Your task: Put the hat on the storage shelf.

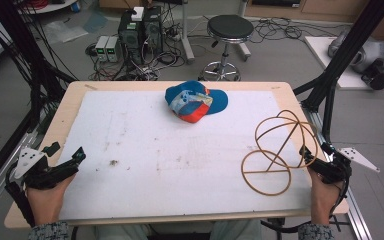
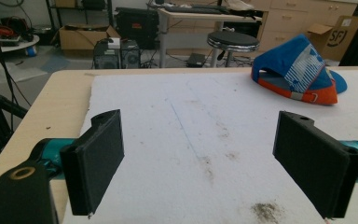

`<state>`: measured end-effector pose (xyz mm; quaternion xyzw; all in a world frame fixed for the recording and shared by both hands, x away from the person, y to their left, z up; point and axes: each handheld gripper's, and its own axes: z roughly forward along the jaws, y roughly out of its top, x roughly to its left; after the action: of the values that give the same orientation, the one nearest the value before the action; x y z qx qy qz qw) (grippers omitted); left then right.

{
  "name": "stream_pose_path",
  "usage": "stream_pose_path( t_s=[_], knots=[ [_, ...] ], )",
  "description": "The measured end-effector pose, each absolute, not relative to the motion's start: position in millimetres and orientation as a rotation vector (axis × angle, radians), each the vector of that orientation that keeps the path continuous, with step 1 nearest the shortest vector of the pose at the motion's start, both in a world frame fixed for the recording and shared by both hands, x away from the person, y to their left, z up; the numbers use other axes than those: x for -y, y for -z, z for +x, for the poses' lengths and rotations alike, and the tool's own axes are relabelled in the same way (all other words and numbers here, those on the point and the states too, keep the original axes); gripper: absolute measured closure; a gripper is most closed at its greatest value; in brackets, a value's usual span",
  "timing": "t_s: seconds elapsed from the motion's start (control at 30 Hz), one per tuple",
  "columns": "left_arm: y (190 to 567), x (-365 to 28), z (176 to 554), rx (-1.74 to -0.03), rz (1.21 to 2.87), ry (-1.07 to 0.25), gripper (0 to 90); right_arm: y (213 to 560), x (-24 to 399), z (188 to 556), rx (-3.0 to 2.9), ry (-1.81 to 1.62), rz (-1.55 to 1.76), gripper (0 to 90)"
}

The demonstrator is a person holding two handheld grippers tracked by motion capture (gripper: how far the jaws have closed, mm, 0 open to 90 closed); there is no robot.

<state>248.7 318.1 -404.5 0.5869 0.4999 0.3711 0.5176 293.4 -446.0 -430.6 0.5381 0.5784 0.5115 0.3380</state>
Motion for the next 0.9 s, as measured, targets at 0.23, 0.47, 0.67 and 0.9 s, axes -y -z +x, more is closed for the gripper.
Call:
stream_pose_path(
  t_s=[0.23,0.47,0.67,0.9],
  knots=[
    [395,-304,258,-1.150,1.442,-0.887,16.8,430,446,291,-1.499,-1.343,1.405,11.8],
    [376,-283,279,-1.080,1.486,-0.880,16.9,430,445,290,-1.508,-1.337,1.397,11.8],
    [362,-274,301,-1.048,1.490,-0.886,17.8,430,448,287,-1.497,-1.342,1.412,11.9],
    [355,-264,334,-1.005,1.529,-0.889,17.7,432,450,287,-1.502,-1.337,1.412,11.8]
  ],
)
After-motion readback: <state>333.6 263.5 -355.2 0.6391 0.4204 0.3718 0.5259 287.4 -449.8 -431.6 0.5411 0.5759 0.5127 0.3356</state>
